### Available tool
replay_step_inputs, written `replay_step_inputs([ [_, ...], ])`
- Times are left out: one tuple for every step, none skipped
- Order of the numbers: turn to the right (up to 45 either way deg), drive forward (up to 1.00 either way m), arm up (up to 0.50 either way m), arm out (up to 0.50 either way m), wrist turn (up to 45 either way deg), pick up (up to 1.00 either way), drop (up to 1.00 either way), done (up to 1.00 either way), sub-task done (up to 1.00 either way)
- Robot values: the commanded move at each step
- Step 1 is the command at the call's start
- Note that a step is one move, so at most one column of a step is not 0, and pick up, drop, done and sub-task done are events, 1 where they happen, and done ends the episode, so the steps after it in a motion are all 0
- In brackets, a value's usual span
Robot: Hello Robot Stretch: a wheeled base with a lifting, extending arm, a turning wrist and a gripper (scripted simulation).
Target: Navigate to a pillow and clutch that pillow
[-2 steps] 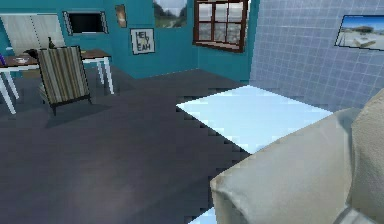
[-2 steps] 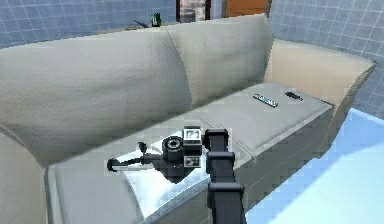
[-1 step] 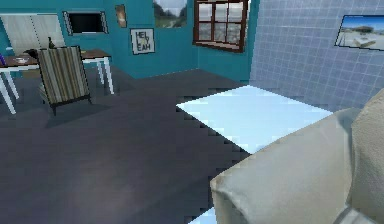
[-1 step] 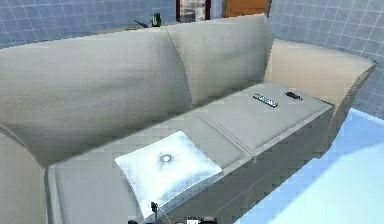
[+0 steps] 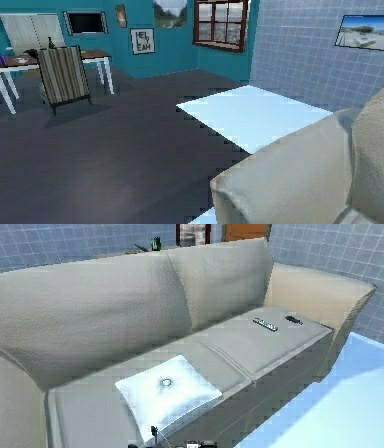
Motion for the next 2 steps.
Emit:
replay_step_inputs([
  [0.0,0.0,0.1,0.0,0.0,0.0,0.0,0.0,0.0],
  [0.0,0.0,0.0,0.0,0.0,0.0,0.0,1.0,0.0],
])
